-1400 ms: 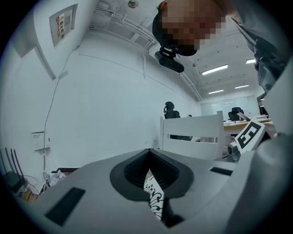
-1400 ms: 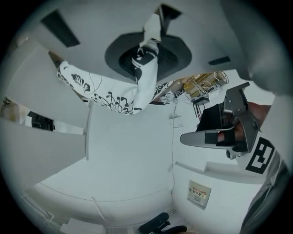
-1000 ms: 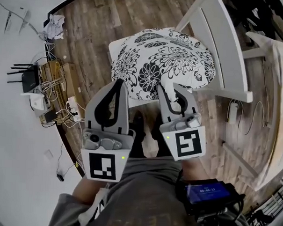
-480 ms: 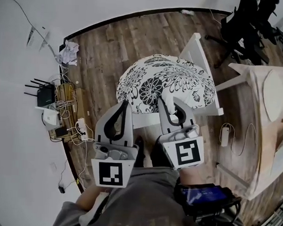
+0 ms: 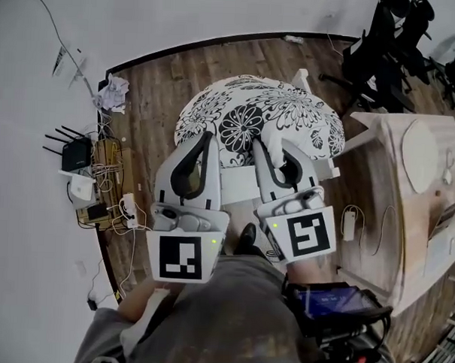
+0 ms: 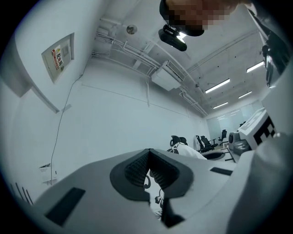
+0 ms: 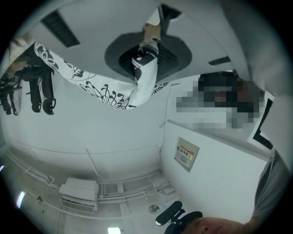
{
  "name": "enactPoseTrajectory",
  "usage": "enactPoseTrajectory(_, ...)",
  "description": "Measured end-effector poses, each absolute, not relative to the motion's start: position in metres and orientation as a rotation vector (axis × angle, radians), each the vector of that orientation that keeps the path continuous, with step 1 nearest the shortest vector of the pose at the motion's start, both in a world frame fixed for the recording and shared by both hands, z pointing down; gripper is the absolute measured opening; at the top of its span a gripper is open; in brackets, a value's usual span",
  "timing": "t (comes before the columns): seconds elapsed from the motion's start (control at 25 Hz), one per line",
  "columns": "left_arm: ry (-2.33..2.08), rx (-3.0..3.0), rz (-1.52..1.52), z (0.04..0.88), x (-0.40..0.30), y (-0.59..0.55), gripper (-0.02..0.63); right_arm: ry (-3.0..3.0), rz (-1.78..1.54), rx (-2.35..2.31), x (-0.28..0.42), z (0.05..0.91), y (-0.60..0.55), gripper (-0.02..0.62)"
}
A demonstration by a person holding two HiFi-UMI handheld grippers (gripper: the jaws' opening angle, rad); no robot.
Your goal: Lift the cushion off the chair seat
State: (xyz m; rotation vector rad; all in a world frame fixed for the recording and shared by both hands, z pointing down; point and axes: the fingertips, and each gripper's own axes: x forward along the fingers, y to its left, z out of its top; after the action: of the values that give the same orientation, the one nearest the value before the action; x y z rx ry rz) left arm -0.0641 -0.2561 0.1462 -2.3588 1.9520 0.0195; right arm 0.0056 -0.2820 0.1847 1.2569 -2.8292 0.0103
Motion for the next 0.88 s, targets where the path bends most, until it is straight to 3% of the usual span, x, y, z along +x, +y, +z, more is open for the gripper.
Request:
enactPoseTrajectory(0.32, 1.938, -2.306, 0.059, 0.113, -0.064, -0.241, 0.006, -2.835, -0.132, 1.334, 0.010, 0.134, -0.267, 0.032)
enactPoseTrajectory(0.88, 1.960, -2.275, 0.071, 0.114, -0.067, -0.242, 0.006, -2.837, -0.197, 1.376, 0.009, 0.127, -0.266, 0.034)
